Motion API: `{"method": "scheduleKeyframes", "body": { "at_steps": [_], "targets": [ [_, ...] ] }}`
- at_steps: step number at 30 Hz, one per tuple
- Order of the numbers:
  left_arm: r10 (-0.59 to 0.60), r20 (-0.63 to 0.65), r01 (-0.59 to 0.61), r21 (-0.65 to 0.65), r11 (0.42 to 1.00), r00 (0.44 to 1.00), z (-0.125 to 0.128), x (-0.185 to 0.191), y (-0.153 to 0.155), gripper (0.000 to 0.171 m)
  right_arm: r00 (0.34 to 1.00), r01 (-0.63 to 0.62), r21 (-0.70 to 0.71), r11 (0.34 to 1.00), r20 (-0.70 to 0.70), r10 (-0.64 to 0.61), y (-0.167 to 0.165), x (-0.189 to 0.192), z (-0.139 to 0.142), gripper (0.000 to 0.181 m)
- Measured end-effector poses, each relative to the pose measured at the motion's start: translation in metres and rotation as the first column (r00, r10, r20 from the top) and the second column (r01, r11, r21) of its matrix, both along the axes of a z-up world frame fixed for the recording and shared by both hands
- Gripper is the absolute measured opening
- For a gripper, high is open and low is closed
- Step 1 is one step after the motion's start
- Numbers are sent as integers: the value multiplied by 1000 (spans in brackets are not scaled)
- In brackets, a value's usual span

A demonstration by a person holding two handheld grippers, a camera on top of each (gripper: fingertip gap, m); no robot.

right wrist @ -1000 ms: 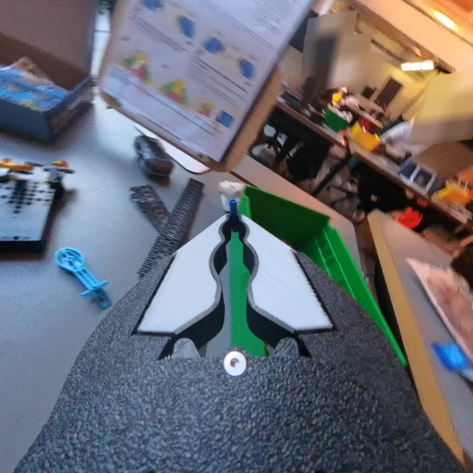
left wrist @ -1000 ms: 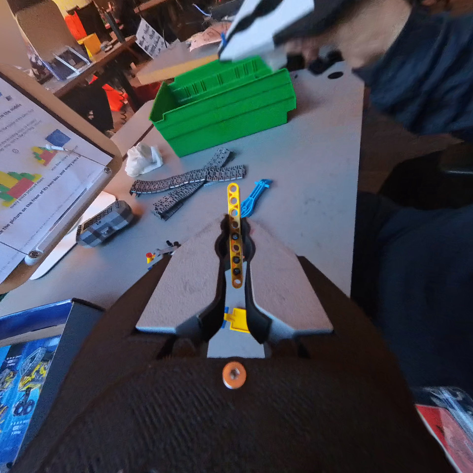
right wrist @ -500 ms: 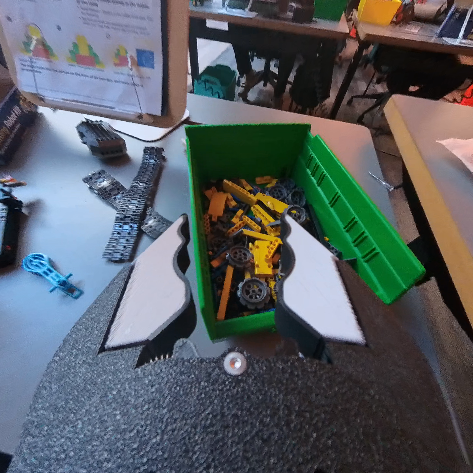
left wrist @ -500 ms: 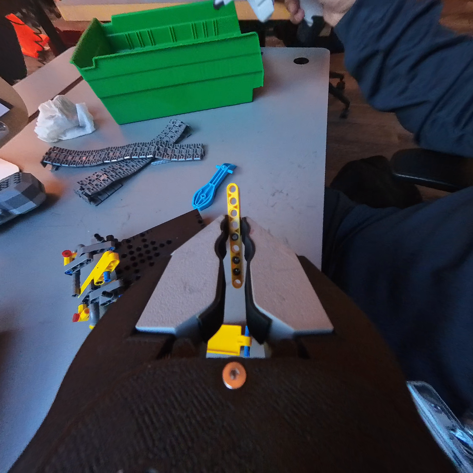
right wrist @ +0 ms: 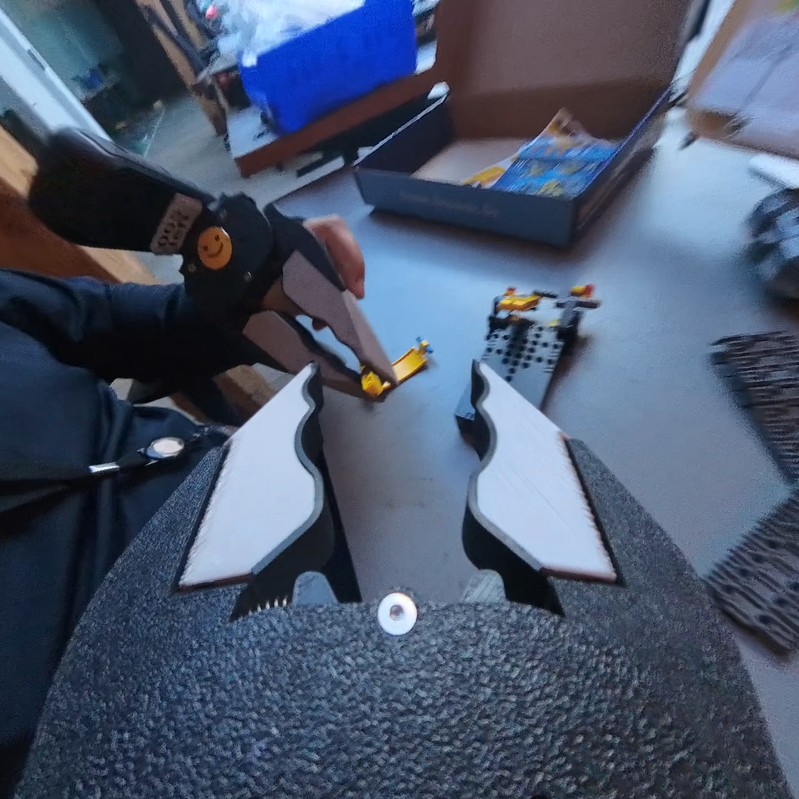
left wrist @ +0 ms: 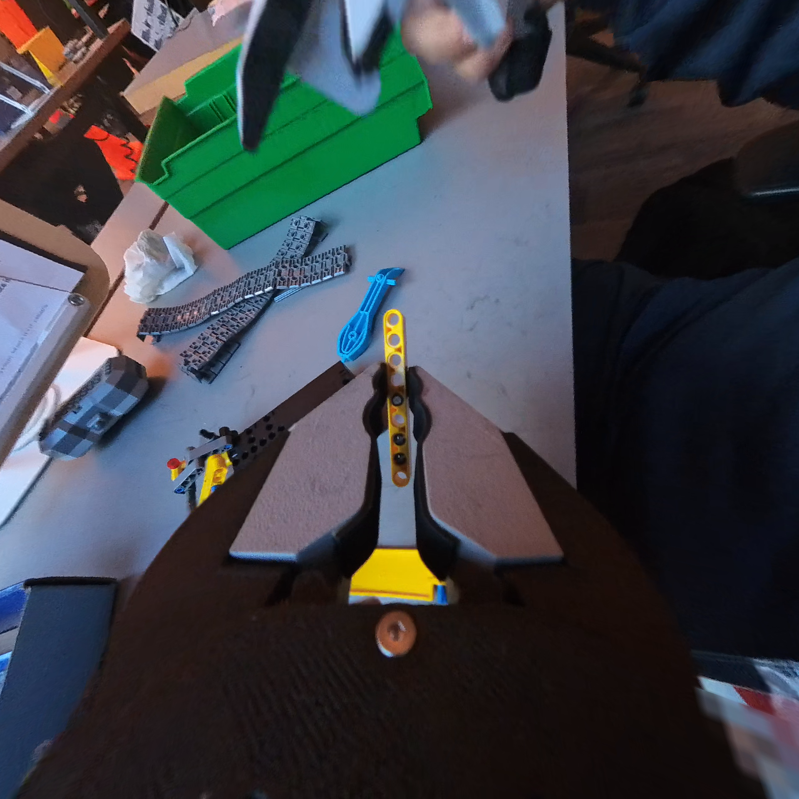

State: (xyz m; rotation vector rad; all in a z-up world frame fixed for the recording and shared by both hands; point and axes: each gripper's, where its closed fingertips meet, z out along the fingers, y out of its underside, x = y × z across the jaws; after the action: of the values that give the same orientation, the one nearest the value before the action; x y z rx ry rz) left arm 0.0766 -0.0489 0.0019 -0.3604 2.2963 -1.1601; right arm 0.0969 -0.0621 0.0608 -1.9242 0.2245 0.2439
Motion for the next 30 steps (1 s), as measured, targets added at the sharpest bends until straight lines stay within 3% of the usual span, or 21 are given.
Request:
{"method": "scheduleKeyframes", "body": {
  "at_steps": [4,7,11,13,16,21,25,28,30],
  "targets": [
    [34,166,-46,67,997,985,13,3,5,6,997,-53,-38,998,-61,51,19,-14,-21,44],
    [27,222,-50,97,994,975,18,0,5,6,989,-108,11,994,-98,108,22,-22,-19,15],
    [28,246,-54,100,994,969,20,-1,5,5,975,-164,25,986,-149,166,21,-29,-20,20],
    [34,273,-63,97,993,962,24,0,6,5,971,-176,56,983,-156,183,20,-32,-16,8],
    [34,286,-67,108,992,958,26,0,6,5,969,-184,50,982,-157,190,20,-33,-18,8],
    [38,321,-82,124,989,946,26,2,5,5,987,-160,51,986,-23,161,18,-28,-15,6],
    [47,287,-71,74,995,957,31,2,8,15,969,-148,33,988,205,138,16,-24,-9,5],
    [69,238,-75,17,997,969,40,4,18,20,885,-106,14,994,456,88,16,-18,-3,5],
    [60,200,-67,27,997,978,37,5,26,31,781,-88,27,996,622,53,15,-17,5,5]
  ]
}}
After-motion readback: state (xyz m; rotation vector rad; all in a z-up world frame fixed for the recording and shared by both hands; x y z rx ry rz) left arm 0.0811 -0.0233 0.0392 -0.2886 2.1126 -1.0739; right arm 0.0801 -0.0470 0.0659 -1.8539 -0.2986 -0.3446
